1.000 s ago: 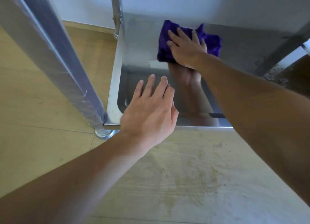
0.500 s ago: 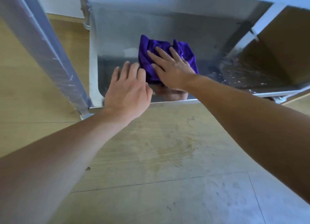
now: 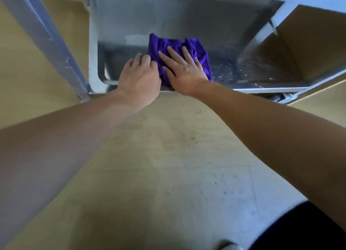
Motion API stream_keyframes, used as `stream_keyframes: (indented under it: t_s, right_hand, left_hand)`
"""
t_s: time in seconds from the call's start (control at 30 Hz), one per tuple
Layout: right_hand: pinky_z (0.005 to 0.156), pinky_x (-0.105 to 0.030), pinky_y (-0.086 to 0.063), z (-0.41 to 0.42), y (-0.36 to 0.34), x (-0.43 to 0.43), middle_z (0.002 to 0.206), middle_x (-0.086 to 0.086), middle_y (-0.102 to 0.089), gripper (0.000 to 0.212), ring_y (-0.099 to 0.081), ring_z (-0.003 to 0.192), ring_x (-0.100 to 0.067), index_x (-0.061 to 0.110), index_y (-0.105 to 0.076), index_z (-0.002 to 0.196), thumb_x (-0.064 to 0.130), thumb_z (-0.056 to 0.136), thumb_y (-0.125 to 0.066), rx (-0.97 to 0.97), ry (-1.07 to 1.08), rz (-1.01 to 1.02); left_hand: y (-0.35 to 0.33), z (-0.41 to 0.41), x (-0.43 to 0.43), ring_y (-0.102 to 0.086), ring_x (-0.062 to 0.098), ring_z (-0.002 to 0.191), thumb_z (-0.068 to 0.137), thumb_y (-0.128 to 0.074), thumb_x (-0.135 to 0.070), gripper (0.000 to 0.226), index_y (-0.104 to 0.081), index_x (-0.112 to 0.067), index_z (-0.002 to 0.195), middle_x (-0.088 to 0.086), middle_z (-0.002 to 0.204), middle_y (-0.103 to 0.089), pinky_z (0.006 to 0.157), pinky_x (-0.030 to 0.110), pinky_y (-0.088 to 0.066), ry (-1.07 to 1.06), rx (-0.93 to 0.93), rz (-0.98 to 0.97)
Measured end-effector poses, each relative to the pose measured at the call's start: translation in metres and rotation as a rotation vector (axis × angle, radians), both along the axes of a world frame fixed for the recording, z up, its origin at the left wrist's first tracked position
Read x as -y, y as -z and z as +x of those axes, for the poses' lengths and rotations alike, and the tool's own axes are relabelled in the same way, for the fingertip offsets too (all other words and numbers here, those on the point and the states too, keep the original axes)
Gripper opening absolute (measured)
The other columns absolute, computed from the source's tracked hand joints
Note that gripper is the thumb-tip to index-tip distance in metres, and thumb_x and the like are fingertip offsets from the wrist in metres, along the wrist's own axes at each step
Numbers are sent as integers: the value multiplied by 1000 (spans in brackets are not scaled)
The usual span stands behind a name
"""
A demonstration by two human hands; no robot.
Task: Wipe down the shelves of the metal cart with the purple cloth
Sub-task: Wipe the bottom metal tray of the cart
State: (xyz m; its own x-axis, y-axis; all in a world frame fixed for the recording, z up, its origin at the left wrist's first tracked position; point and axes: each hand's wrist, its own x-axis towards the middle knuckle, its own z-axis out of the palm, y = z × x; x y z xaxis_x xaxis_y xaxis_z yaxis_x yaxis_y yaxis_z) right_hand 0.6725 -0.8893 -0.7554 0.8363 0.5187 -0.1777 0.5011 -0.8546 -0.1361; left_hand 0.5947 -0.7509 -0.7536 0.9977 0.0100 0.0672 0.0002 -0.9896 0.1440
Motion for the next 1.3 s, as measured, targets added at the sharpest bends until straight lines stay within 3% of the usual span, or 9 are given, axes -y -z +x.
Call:
stream_keyframes:
  t_s: [0.1, 0.17, 0.33, 0.47, 0.67, 0.87, 1.03, 1.3]
  right_hand:
    - [120, -52, -3, 0, -1, 7, 162, 13, -2, 51, 7, 149, -25, 44, -9, 150, 51, 101, -19, -11, -34, 5]
    - [120, -51, -2, 2, 1, 13, 162, 13, -2, 51, 7, 149, -25, 45, -9, 150, 53, 100, -18, -9, -59, 14]
    - [119, -52, -1, 5, 4, 18, 161, 14, -2, 51, 8, 149, -26, 46, -9, 150, 54, 100, -16, -29, -81, 46]
    - [119, -52, 1, 5, 1, 21, 161, 13, -1, 50, 9, 149, -27, 45, -9, 150, 52, 101, -17, -42, -98, 32]
    - [120, -49, -2, 12, 6, 26, 162, 12, 1, 56, 9, 149, -23, 40, -5, 152, 43, 100, -26, -4, -118, 27]
    - [121, -45, -5, 28, 10, 58, 162, 12, 3, 65, 7, 149, -21, 37, -6, 152, 38, 95, -37, 50, -88, 2]
    - [121, -43, -4, 42, 11, 86, 161, 14, -3, 53, 4, 149, -19, 45, -7, 150, 55, 99, -17, 54, -36, 35]
    - [121, -44, -2, 52, 8, 124, 161, 16, 0, 55, 7, 149, -19, 47, -4, 150, 61, 98, -15, 26, 22, 6]
  left_hand:
    - [6, -8, 19, -50, 41, 120, 92, -41, -11, 34, -54, 9, 117, 25, 122, -53, 98, 49, -41, -41, 31, -57]
    - [14, -10, 27, -49, 40, 123, 91, -37, -12, 41, -52, 10, 122, 25, 126, -52, 101, 48, -43, -68, 60, -64]
    - [19, -14, 35, -35, 37, 139, 96, -37, -16, 51, -37, 9, 140, 24, 146, -38, 115, 46, -31, -116, -11, -2]
    - [2, -10, 41, -37, 33, 136, 97, -42, -14, 48, -38, 6, 141, 21, 147, -37, 113, 42, -33, -126, -61, -40]
    - [14, 3, 71, -39, 36, 135, 90, -31, -16, 53, -43, 4, 138, 18, 142, -45, 113, 46, -32, -281, 71, -136]
    - [13, 27, 101, -39, 29, 139, 97, -34, -12, 49, -39, 4, 143, 20, 151, -37, 116, 36, -32, -209, 166, -249]
    - [34, 19, 105, -40, 31, 139, 101, -27, -20, 50, -39, 4, 143, 21, 148, -42, 116, 40, -32, -158, 179, -103]
    - [38, 15, 113, -35, 28, 142, 104, -20, -25, 51, -41, 1, 143, 17, 151, -39, 115, 41, -32, -177, 175, 8]
